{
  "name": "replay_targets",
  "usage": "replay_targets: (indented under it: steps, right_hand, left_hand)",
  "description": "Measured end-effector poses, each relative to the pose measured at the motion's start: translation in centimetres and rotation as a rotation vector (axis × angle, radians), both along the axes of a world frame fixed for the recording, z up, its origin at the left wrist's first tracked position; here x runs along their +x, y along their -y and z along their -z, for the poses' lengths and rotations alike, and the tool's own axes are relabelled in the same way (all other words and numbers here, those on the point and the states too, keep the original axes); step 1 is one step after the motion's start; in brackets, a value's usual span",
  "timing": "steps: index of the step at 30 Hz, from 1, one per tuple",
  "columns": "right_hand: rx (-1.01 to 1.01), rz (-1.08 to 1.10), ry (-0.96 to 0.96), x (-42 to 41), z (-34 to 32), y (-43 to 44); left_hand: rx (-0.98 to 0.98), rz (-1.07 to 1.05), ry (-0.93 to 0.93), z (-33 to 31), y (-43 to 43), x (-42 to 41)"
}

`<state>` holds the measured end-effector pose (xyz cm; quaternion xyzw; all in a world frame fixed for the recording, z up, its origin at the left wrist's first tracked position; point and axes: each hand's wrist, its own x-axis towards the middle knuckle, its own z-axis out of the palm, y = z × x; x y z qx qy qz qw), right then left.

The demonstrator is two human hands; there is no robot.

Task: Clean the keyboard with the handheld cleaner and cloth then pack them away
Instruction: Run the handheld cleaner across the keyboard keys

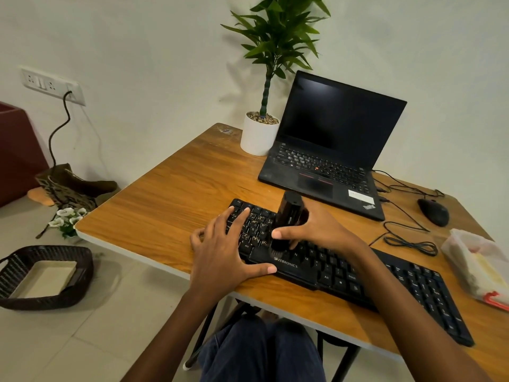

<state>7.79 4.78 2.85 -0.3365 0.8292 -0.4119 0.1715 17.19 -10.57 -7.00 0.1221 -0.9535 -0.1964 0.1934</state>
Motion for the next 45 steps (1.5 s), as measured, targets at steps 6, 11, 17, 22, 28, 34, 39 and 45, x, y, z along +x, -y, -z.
replay_targets:
  steps: [6,11,17,22,28,34,39,45]
  right_hand:
    - [0.008,0.033,0.004,-0.1,0.2,-0.4]
    - [-0.004,0.102,-0.074,-0.1,0.1,-0.3]
    - [0.006,0.130,-0.092,-0.1,0.7,-0.9]
    - [0.023,0.044,0.028,-0.4,0.2,-1.1]
    - [0.011,0.084,0.025,-1.5,0.3,-1.0]
    - [-0.007,0.181,-0.035,-3.1,0.6,-1.2]
    - [0.010,0.107,0.111,-3.5,0.3,-1.5]
    - [0.006,0.107,0.067,-4.3,0.4,-0.8]
  left_hand:
    - [0.005,-0.001,-0.008,0.1,0.0,-0.1]
    - [0.010,0.004,-0.007,0.1,0.0,0.0]
    - [0.008,0.001,-0.025,0.2,0.0,-0.1]
    - [0.008,-0.004,-0.029,0.1,-0.1,-0.1]
    - [0.003,-0.008,-0.033,0.1,-0.1,-0.1]
    - [0.014,-0.003,-0.019,0.1,0.0,0.0]
    - [0.000,-0.011,-0.029,0.2,0.0,-0.1]
    - [0.006,-0.004,-0.008,0.0,0.0,-0.1]
